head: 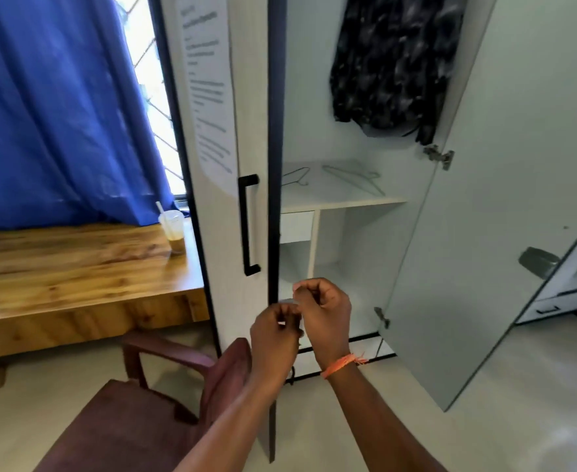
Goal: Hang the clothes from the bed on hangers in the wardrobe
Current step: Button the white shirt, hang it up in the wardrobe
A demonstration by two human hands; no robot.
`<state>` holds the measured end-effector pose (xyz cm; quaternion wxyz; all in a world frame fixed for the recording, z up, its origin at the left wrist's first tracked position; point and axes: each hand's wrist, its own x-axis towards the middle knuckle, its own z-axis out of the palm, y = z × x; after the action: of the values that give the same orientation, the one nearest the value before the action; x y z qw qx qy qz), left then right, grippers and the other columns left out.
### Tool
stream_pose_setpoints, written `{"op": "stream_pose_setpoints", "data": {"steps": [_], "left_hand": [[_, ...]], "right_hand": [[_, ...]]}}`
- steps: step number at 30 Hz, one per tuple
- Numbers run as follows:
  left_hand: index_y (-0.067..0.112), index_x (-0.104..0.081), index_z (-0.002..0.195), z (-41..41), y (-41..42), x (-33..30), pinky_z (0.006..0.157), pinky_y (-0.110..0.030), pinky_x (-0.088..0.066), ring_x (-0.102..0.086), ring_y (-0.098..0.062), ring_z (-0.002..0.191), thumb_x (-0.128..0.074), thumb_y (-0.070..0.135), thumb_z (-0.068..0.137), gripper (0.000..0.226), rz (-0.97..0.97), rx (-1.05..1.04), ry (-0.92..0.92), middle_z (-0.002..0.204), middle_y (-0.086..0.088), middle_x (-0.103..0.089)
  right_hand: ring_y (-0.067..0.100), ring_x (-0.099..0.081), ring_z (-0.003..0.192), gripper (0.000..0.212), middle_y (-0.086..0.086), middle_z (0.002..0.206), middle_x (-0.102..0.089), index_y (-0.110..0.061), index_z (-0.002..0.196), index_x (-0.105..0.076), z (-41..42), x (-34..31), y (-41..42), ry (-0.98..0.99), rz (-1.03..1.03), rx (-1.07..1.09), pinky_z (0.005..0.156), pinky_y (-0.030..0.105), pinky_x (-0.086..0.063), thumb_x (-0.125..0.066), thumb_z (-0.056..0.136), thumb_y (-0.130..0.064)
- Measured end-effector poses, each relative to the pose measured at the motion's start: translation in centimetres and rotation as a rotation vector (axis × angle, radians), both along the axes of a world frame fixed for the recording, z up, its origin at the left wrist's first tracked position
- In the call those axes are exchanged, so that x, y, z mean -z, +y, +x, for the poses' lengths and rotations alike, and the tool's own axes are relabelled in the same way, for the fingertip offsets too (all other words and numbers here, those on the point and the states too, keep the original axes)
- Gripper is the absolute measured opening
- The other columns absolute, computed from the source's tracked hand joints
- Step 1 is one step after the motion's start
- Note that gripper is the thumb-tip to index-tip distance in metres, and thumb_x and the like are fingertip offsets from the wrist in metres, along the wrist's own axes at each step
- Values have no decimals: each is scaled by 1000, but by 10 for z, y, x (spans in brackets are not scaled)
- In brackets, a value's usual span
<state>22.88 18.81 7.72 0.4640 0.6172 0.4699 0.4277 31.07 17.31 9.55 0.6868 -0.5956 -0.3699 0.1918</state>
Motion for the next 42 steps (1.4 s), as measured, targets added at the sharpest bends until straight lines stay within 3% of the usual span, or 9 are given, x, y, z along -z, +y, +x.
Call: {"op": "stream_pose_setpoints", "data": {"steps": [9,13,16,19,22,28,34,39,42], "left_hand": [[17,-67,89,97,15,4,61,-24,-51,-69,-15,70,-53,10,96,17,-94,35,-81,89,-1,-69],[28,-64,84,145,56,7,79,-40,-57,-69,-18,82,-55,13,95,21,-85,3,-46,89,5,-68],[30,-62,81,186,94,11,85,-37,-55,-68,-19,86,-55,12,94,24,-80,-62,-19,90,8,-67],[29,-61,79,229,133,16,83,-34,-54,-68,-18,85,-57,14,93,22,-66,-120,-10,89,5,-68],[26,-61,76,279,177,24,80,-34,-54,-67,-20,83,-57,17,95,21,-107,-203,15,84,-1,-69],[23,-68,79,362,268,10,77,-30,-54,-69,-21,85,-56,12,93,21,-126,-314,53,86,0,-70],[30,-66,77,396,321,12,87,-47,-57,-70,-24,89,-59,11,91,24,-186,-372,11,91,3,-71],[19,-66,79,420,334,10,68,-32,-54,-66,-22,73,-55,7,93,21,-294,-361,-84,87,-7,-69],[18,-62,87,440,338,6,69,-31,-54,-66,-23,79,-56,17,98,12,-402,-314,-153,97,-10,-68]], "right_hand": [[18,-66,68,13,-1,68,-69,-13,72,-72,109,-3,34,-46,-130,164,72,41,-59,-67,84,-11],[13,-58,60,22,-1,61,-63,-13,64,-66,170,-9,81,-148,-142,185,64,31,-53,-67,86,-12],[10,-51,56,30,-2,59,-58,-16,59,-57,225,-12,131,-250,-184,191,62,25,-42,-64,87,-10],[27,-63,80,17,12,81,-70,-4,77,-66,292,-10,197,-426,-318,170,71,31,-46,-61,89,-15],[35,-61,107,30,19,106,-68,1,100,-67,364,-2,275,-653,-507,89,88,36,-43,-57,94,-27],[35,-48,122,37,16,129,-50,-11,126,-58,467,5,377,-885,-719,114,97,47,-45,-46,101,-35],[37,-38,130,47,13,135,-44,-14,125,-55,514,29,422,-951,-901,-16,106,53,-31,-51,96,-51],[31,-54,116,24,9,119,-60,-13,117,-54,509,35,419,-1085,-809,-50,97,47,-39,-52,98,-28],[33,-60,110,21,10,115,-63,-11,111,-57,498,27,397,-923,-775,-168,92,40,-42,-52,95,-24]]}}
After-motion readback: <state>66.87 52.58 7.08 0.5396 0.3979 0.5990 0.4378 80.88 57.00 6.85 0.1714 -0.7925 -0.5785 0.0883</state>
